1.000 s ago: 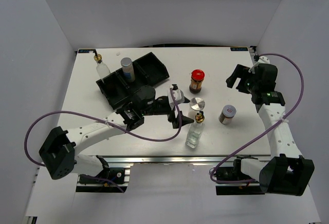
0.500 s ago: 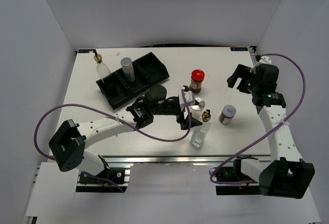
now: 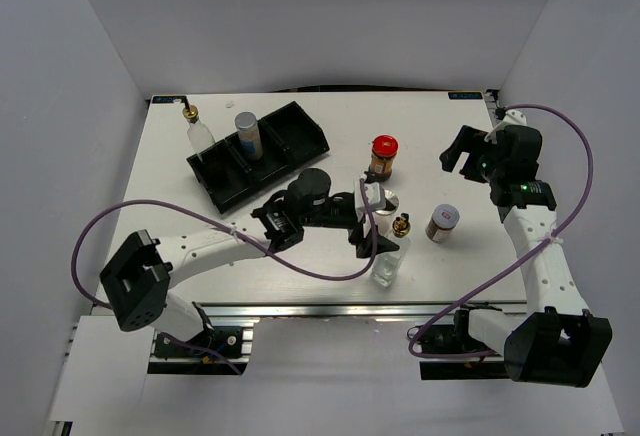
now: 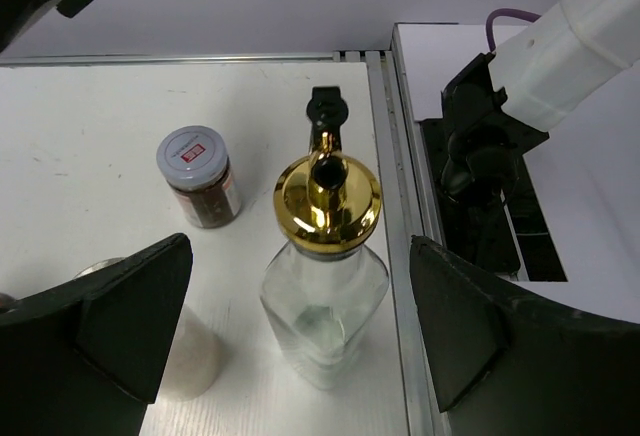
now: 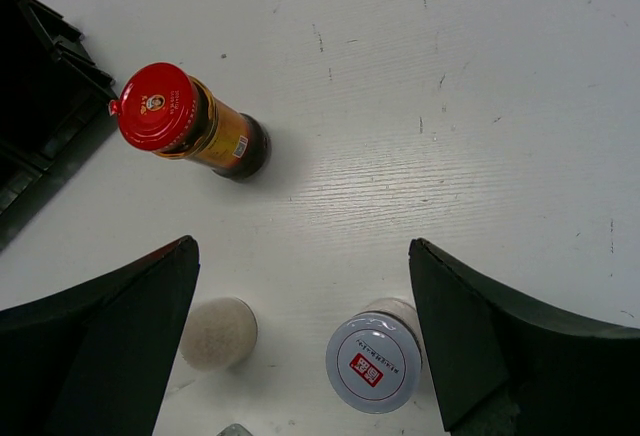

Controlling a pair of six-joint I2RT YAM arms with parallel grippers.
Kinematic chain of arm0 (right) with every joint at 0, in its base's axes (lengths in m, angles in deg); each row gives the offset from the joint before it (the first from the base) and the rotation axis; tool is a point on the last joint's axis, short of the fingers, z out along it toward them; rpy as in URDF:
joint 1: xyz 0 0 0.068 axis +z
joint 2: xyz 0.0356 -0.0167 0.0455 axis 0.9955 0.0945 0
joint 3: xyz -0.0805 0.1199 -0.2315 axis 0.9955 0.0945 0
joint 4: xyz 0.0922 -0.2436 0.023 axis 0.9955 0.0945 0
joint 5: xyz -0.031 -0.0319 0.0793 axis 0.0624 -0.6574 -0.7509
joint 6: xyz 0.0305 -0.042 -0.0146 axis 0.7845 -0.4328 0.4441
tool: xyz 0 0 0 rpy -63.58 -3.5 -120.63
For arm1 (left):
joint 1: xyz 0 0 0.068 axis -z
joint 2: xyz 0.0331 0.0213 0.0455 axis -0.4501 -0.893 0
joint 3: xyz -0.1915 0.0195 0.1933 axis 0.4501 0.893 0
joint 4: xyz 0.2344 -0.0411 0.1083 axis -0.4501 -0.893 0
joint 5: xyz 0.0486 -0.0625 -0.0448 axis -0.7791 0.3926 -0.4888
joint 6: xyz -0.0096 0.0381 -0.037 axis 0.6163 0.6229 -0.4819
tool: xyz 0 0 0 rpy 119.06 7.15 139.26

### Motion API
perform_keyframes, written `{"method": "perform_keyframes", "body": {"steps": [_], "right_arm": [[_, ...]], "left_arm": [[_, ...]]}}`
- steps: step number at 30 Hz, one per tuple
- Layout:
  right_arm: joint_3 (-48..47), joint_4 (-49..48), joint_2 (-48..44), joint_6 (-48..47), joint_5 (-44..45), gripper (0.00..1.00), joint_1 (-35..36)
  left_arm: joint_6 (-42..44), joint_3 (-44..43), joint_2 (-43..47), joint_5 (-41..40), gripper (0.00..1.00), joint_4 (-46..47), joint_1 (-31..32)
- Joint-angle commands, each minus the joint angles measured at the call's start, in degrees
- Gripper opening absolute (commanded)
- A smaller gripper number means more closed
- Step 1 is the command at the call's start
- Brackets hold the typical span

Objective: Organize the condiment bottles

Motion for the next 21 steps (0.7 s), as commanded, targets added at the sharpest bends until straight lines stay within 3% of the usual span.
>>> {"method": "perform_keyframes", "body": {"steps": [1,7,10,14,17,18,21], "right_arm": [[0.10,-1.84,-1.15,-0.55,-0.62,0.89,-0.13],[0.19,-1.84,-1.41,-0.55,-0.53,0.89,-0.13],[0.10,-1.84,-1.85,-0.72,-0.18,0.89,-0.13],[0.54,-2.19,-2.46,-0.73,1.13,0.89,-0.13],[0.63,-2.37,-2.73,-0.81,1.40,0.89,-0.13],[0.63,-2.46,-2.90,-0.81,1.32,0.89,-0.13],[0.63,-2.63,-3.17,-0.81,0.96,0.89,-0.13]], "left_arm": [[-0.11,-3.26,-1.61,0.79,0.98,0.67,1.53],[-0.38,-6.41,-5.30,0.26,0.98,1.46,2.85],[-0.81,-7.39,-6.62,0.08,0.86,1.02,3.12],[-1.26,-7.65,-6.80,-1.67,0.27,-0.99,3.21],[-0.82,-6.52,-5.14,-3.25,0.10,-2.05,3.21],[-1.08,-6.16,-4.44,-4.22,0.00,-1.97,3.21],[-1.95,-5.72,-1.36,-12.02,0.00,-3.02,3.21]]}}
